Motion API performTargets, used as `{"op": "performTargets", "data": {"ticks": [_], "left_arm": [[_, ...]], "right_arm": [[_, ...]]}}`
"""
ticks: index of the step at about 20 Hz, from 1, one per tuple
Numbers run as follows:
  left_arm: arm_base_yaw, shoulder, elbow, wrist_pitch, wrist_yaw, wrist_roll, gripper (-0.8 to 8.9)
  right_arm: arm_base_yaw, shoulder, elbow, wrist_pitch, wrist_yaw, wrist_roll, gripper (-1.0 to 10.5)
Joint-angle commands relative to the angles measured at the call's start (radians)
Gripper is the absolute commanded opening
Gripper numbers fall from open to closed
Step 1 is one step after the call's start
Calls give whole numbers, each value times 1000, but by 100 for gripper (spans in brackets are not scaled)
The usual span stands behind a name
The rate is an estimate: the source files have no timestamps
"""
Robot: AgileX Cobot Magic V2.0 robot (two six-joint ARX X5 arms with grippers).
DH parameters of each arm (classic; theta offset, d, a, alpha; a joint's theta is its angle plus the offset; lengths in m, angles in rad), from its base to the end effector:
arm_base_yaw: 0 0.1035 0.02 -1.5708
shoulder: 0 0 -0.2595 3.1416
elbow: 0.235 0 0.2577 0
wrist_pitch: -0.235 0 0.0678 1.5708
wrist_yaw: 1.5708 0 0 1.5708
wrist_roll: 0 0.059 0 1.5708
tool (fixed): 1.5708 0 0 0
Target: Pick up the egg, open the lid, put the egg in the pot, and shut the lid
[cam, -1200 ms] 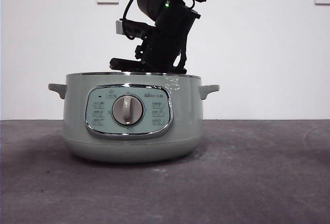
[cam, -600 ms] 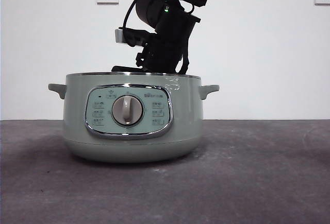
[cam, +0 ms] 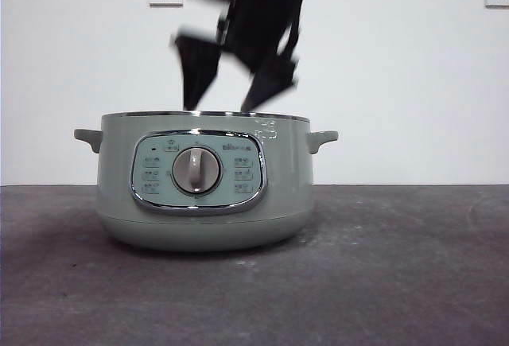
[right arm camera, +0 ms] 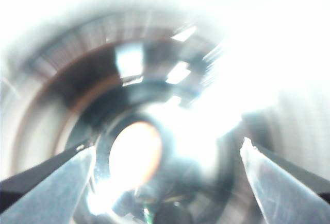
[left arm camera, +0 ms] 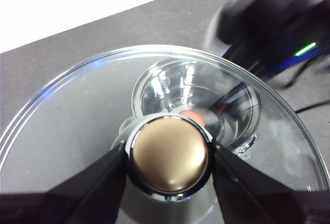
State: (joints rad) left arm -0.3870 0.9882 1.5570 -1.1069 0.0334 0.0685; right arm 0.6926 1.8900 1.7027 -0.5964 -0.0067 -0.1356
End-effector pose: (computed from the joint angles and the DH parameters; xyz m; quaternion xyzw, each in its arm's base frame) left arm 0.1520 -0.0641 0.4408 0.0790 0.2546 -0.2100 0.9407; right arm 0.3450 0.2868 0.2727 -0.1869 0.3374 0.3402 0.8576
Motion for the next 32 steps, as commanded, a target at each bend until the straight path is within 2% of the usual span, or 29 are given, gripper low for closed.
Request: {"op": "performTargets", "data": {"ticks": [1,4,7,15,21,27,32], "left_arm": [[1,7,21,51,5,11,-8],[0,56,21,104,65,3,-8],[-14,126,21,160,97,3,-8],[-94,402,20,317,100,4,-8],[-111,569,20,426,98,7,-8],[-111,655,20,498,97,8,-8],[-111,696,20,488,71,8,-8]], "right_arm": [[-4,-108,7,-41,46,38,480],[-13,-286,7,-92,88,69,478],[-25,-453,7,-115,93,79,477],[-25,-800,7,-179,92,78,476],[-25,-925,7,-247,93,78,476],[-25,-970,7,-304,92,78,476],[-25,-973,7,-320,92,78,476]]}}
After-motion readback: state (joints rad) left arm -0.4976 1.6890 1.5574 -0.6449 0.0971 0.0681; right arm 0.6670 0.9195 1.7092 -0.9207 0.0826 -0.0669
